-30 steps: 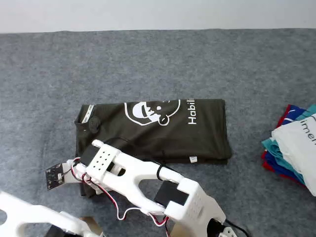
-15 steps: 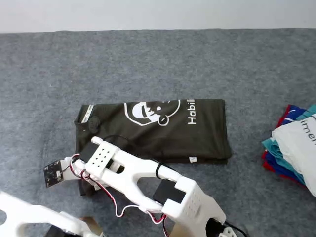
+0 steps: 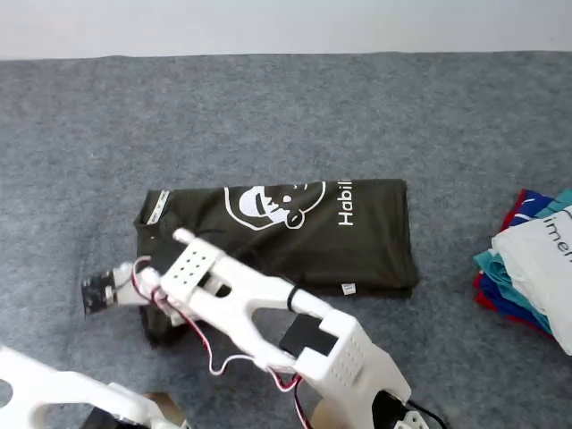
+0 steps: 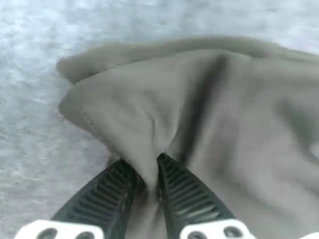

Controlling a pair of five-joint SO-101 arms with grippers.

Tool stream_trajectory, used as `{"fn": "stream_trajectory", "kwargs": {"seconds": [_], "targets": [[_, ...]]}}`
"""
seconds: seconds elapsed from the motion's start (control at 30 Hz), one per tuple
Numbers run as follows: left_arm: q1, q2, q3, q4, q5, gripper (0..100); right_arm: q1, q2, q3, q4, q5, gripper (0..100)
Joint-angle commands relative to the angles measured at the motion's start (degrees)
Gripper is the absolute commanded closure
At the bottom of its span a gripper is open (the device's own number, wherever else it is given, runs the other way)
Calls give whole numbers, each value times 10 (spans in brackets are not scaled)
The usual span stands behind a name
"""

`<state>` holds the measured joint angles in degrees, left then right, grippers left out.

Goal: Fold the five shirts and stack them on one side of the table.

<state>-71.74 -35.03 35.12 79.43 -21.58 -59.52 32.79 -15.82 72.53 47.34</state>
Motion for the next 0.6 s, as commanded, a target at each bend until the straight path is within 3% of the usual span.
{"fn": "stream_trajectory", "kwargs": {"seconds": [0.0,0.57], "targets": [[1,-13,-3,-14,-4,995,36,0,-65,13,2,987],[2,-13,-3,-11,-4,995,128,15,-88,-33,3,987]]}}
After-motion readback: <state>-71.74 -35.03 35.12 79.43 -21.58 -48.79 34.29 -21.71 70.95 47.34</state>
